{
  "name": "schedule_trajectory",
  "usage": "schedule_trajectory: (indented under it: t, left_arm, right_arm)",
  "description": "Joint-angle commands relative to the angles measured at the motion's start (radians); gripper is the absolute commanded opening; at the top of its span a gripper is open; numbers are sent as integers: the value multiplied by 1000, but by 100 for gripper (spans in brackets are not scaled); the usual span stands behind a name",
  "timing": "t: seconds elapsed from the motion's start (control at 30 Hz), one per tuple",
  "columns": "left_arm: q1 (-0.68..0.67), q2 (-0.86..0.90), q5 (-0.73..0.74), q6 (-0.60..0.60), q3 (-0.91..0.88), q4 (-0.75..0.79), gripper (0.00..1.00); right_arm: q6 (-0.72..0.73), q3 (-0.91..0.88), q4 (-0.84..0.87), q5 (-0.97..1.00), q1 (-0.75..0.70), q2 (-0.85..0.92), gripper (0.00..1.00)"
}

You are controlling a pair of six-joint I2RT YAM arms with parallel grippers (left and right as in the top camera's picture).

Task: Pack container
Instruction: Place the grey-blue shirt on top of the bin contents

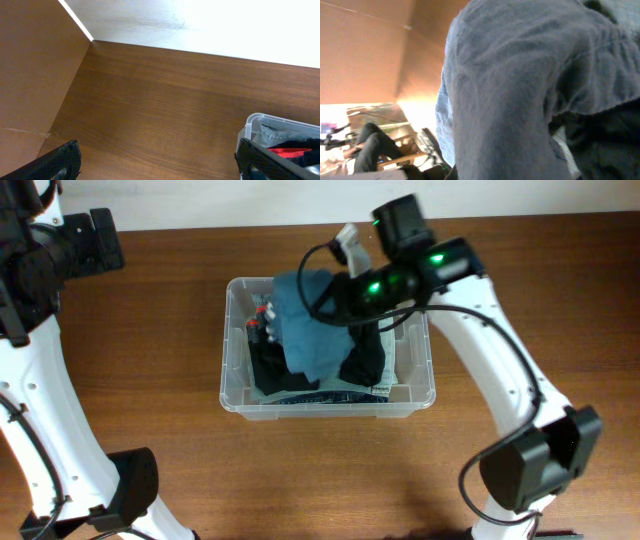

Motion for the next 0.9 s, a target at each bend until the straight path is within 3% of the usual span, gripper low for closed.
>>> schedule_trajectory:
  t: [0.0, 0.13, 0.23, 0.53, 0.67, 0.87]
  left_arm:
    - [4, -23, -7, -10, -2, 2, 99]
    - [4, -23, -7, -10, -2, 2, 99]
    - [4, -22, -7, -10, -2, 2, 99]
    - [4, -23, -7, -10, -2, 2, 99]
    - [4, -22, -7, -10, -2, 2, 100]
    - [4, -22, -7, -10, -2, 2, 99]
  right_arm:
    - [29, -80, 18, 143, 22, 68, 4]
    - [32, -219, 88, 346, 5, 152, 5]
    - [29, -231, 76, 470, -16, 162, 13]
    - [-39, -110, -30, 589, -8, -35, 69]
    - [-39, -83, 15, 586, 18, -127, 70]
    - [-35, -85, 39, 578, 96, -83, 65]
